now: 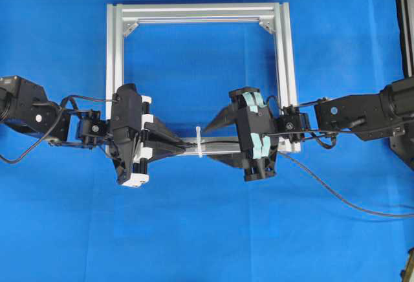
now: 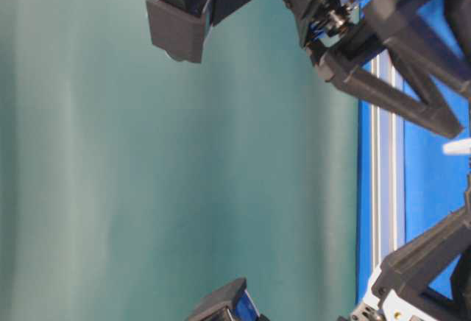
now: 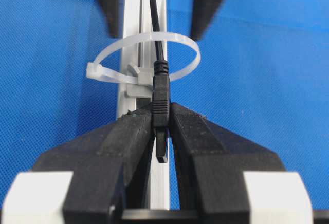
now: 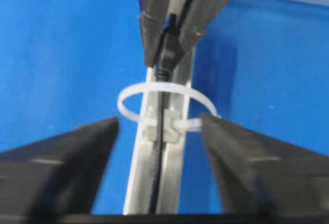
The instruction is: Insert the wire through the string loop located in the center.
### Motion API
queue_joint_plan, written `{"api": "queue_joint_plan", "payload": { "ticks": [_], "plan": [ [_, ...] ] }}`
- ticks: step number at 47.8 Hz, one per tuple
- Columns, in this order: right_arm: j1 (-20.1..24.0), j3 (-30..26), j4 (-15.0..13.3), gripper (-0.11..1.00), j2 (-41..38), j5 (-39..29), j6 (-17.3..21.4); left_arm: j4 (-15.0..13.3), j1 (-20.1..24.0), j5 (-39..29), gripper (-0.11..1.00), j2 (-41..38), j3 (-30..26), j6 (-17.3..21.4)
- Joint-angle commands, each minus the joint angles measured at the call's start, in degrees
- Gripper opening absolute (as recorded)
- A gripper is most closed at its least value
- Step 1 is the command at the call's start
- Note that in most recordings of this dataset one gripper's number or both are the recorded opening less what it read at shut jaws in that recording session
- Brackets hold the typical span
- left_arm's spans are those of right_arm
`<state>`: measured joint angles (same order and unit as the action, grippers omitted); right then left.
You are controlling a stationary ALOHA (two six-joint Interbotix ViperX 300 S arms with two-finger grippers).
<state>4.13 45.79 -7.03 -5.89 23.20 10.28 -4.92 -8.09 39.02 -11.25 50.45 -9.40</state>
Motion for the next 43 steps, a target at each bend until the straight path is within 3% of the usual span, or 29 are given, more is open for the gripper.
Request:
{"api": "queue_joint_plan", "payload": {
  "ticks": [1,5,8,27,43],
  "plan": [
    [0.0,-0.44,0.18,0.69,0.79,-0.18,0.0,0.0,0.0,0.53,0.07,0.88,-0.35,0.09],
    [-0.09,-0.44,0.09,0.9,0.79,-0.7,0.0,-0.09,0.0,0.53,0.07,0.88,-0.35,0.18],
    [-0.09,-0.44,0.18,0.97,0.79,-0.7,0.0,-0.09,0.0,0.53,0.07,0.88,-0.35,0.26],
    [-0.09,-0.44,0.18,0.97,0.79,-0.7,0.0,0.0,0.09,0.62,0.07,1.67,0.7,0.26],
    [-0.09,-0.62,0.0,0.97,0.79,-0.7,0.0,0.0,-1.23,0.62,0.07,12.48,11.87,-0.53]
  ]
}}
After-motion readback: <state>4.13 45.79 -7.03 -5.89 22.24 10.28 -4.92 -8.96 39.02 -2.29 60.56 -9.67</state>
